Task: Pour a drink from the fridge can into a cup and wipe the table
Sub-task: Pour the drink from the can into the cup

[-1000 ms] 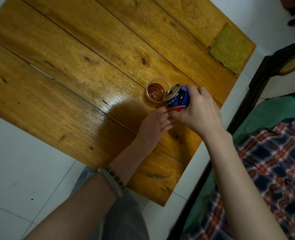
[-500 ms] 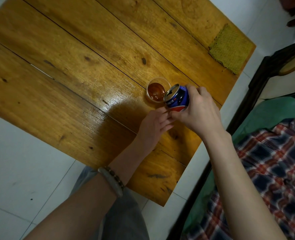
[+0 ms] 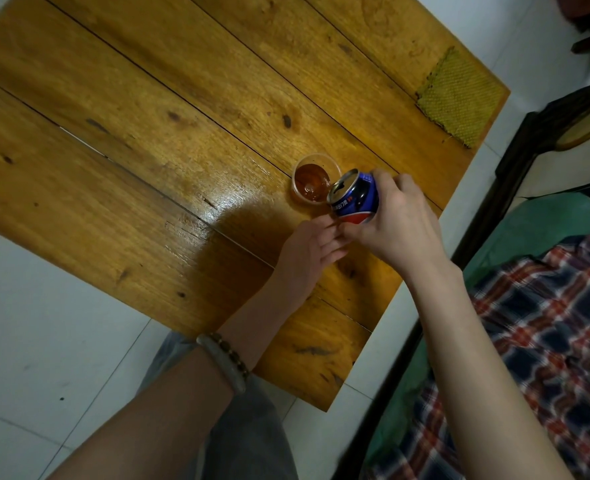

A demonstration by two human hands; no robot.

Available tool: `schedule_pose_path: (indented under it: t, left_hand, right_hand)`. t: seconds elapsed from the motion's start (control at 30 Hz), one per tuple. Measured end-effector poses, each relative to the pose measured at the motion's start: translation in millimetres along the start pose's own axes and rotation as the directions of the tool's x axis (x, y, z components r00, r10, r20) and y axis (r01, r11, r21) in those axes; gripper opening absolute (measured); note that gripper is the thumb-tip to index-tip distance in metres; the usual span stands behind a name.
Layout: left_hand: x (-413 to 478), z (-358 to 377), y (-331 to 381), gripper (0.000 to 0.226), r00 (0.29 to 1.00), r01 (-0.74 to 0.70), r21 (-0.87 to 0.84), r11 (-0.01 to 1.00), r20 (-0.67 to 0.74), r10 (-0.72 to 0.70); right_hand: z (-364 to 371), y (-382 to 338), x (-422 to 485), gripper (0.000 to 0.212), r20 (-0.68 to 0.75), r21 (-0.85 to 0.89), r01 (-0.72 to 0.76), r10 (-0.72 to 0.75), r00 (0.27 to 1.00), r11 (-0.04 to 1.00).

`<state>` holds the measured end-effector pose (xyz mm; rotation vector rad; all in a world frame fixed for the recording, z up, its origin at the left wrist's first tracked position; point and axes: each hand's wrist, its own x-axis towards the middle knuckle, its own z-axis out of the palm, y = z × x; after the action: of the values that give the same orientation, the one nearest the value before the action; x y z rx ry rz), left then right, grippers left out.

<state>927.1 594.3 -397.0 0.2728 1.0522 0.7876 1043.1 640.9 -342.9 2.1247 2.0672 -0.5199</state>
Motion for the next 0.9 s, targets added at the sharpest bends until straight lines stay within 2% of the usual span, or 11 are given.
schedule_pose_path:
  t: [0.13, 0.23, 0.33, 0.43, 0.53, 0.6, 0.7, 0.8, 0.9]
  left_hand:
    - [-1.5, 0.3, 2.1, 0.036, 0.998, -0.067, 0.146, 0.987, 0.013, 0.066]
    - [-5.2, -2.2, -0.8, 0.037, 0.994, -0.106, 0.168, 0.980, 0.016, 0.105]
    - [-5.7, -0.8, 2.0, 0.034, 0.998, -0.031, 0.067, 0.997, 0.053, 0.028]
    - [-13.5, 7.0, 14.6, 0.032, 0.996, 0.020, 0.037, 0.999, 0.081, -0.023]
    - [-16.4, 8.2, 18.3, 0.033, 0.997, 0.042, -0.125, 0.991, 0.072, -0.034]
    - [-18.7, 10.6, 22.2, 0.031, 0.990, 0.116, -0.202, 0.973, 0.106, -0.096]
    - [-22.1, 14.1, 27.8, 0.031, 0.986, 0.135, -0.200, 0.970, 0.124, -0.112]
    - [-21.2, 15.3, 28.9, 0.034, 0.984, 0.165, -0.319, 0.934, 0.114, -0.134]
    - [-22.5, 16.2, 30.3, 0.032, 0.984, 0.166, -0.295, 0.941, 0.115, -0.138]
  right_hand:
    - [-1.1, -0.4, -0.6, 0.079, -0.003, 0.004, -0.003, 0.003, 1.000, 1.000]
    - [-1.7, -1.4, -0.4, 0.076, -0.004, 0.001, -0.006, 0.006, 1.000, 1.000]
    - [-1.7, -1.8, -0.6, 0.075, -0.007, 0.001, -0.003, 0.003, 1.000, 1.000]
    - [-1.9, -2.0, -0.8, 0.077, -0.003, -0.003, -0.001, 0.001, 1.000, 1.000]
    - [-2.4, -2.7, -1.2, 0.078, 0.000, -0.002, 0.000, 0.000, 1.000, 1.000]
    - [-3.0, -3.2, -1.5, 0.078, -0.006, -0.003, 0.006, -0.006, 1.000, 1.000]
    - [-3.3, -4.2, -1.6, 0.078, -0.013, 0.000, 0.009, -0.009, 1.000, 1.000]
    - [-2.8, -4.8, -1.8, 0.077, -0.016, -0.004, 0.011, -0.012, 1.000, 1.000]
    - [-2.5, -4.5, -2.0, 0.077, -0.015, -0.008, 0.010, -0.010, 1.000, 1.000]
